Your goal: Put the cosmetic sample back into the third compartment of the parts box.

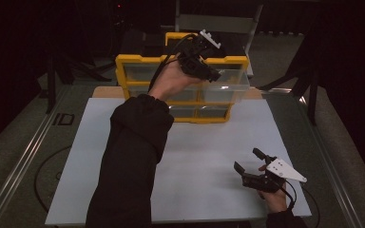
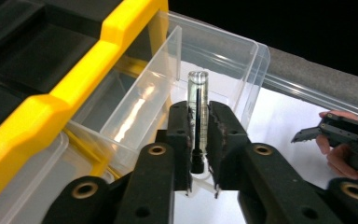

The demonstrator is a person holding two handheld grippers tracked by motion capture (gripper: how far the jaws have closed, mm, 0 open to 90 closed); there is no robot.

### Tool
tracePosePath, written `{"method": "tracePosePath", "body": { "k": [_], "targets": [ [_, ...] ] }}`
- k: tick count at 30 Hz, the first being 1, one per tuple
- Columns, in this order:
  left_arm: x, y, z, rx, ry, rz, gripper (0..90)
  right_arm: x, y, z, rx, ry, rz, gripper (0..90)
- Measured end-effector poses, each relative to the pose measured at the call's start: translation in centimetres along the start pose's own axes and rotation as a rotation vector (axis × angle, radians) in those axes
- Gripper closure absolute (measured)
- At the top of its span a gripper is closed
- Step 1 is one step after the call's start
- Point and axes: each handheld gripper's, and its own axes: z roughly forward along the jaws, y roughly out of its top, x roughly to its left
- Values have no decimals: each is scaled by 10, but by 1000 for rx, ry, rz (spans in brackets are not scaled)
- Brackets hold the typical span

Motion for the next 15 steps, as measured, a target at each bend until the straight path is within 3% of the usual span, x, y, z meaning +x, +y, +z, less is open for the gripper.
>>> {"method": "tracePosePath", "body": {
  "k": [1,2,3,6,10,15],
  "targets": [
    [0,0,0,0,0,0,709,0,0,0,0,0,0,95],
    [0,-1,-1,-8,2,-21,709,0,0,0,0,0,0,95],
    [0,-2,-2,-24,1,-25,450,0,0,0,0,-1,0,95],
    [0,-5,-4,-41,63,-60,122,0,0,0,0,-1,1,95],
    [5,-9,-6,-34,98,-87,18,0,0,0,0,0,-2,95],
    [9,-12,-11,-23,145,-116,0,0,0,0,1,-2,-1,95]
  ]
}}
